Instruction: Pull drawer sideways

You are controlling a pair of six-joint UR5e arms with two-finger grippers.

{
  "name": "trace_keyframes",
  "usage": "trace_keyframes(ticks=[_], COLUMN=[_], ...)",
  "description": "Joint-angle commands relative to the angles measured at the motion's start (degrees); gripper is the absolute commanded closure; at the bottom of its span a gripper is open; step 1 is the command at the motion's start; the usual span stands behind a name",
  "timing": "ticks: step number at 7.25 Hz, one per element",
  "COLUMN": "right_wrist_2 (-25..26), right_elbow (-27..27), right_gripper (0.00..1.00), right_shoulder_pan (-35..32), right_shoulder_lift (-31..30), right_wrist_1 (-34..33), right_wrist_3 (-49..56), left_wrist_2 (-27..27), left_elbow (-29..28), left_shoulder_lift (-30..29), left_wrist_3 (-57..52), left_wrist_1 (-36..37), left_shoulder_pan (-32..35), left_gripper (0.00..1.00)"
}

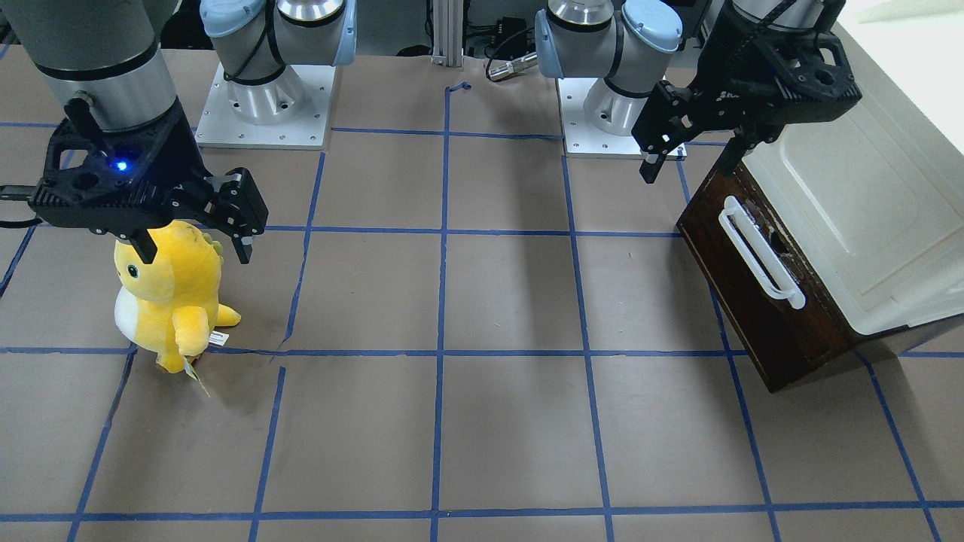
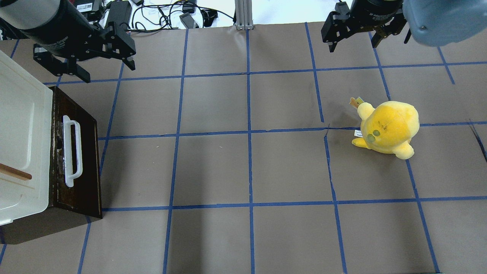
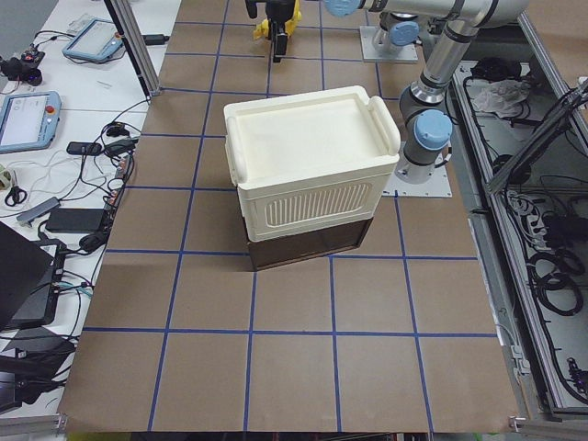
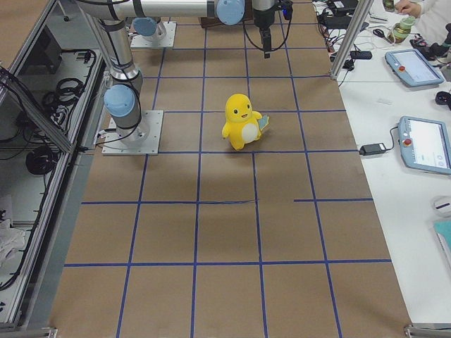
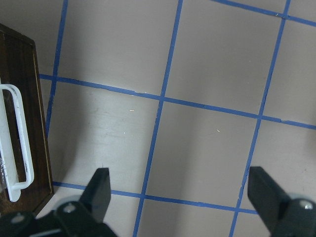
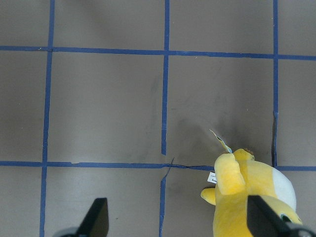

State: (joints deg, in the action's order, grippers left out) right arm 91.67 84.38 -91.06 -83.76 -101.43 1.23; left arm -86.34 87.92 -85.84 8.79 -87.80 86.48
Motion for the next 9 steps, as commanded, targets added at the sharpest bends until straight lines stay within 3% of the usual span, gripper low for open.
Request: trace_keyframes(ticks=[1, 5, 9], right_wrist_2=[0.0, 0.0, 0.0], right_elbow=[0.0, 0.0, 0.0], right_gripper=[0.0, 0.0, 0.0], right_shoulder_pan=[0.0, 0.0, 0.0], right_shoulder_lift=[0.0, 0.0, 0.0], right_wrist_1=[0.0, 0.0, 0.0], right_wrist_3=[0.0, 0.0, 0.0], left_wrist_2=[-0.1, -0.4, -8.6], left_elbow=[-0.1, 0.6, 5.8], left_shoulder_lift=[0.0, -0.4, -7.1], left_wrist_3=[0.0, 0.9, 12.6], left_wrist_1=[0.0, -0.1, 0.8], left_shoulder_pan=[-0.1, 0.3, 4.1], left_gripper=[0.0, 0.0, 0.0])
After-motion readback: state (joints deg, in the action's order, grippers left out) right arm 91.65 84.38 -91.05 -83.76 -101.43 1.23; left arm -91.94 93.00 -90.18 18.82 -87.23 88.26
